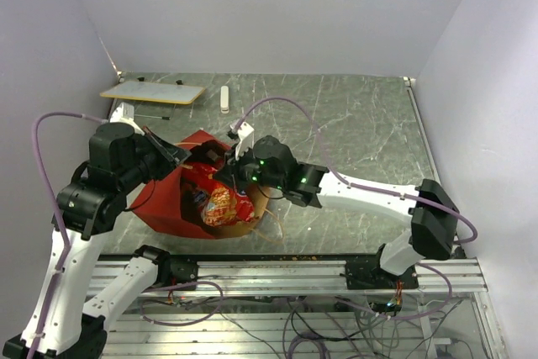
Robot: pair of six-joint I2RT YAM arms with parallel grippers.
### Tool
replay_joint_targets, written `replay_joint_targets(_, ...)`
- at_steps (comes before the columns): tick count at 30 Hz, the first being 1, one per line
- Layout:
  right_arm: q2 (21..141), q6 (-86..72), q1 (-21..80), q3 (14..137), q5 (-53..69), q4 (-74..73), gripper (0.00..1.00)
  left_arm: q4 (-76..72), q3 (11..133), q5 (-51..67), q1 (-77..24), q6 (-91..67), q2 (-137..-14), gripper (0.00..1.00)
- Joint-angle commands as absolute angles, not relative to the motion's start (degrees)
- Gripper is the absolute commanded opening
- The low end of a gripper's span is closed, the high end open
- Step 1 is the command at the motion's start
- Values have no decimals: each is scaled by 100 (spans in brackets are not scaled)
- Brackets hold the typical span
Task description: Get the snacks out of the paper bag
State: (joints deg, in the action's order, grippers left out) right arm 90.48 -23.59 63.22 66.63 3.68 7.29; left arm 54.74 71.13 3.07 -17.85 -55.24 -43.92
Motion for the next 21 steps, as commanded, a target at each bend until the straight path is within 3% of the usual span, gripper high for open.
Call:
replay_joint_targets(1, 8404, -2511, 6245, 6946, 368, 1123, 0, 5706, 7586, -56, -1811, -5283, -4668, 7)
replay_joint_targets(14, 7590, -1862, 6118, 6987, -90, 264, 0, 5593, 7632, -95, -1811, -5442, -4724, 7)
replay_joint_targets(21, 6854, -1270, 6116, 6952, -917, -586, 0, 5563, 7719, -193, -1811, -5500, -4792, 7)
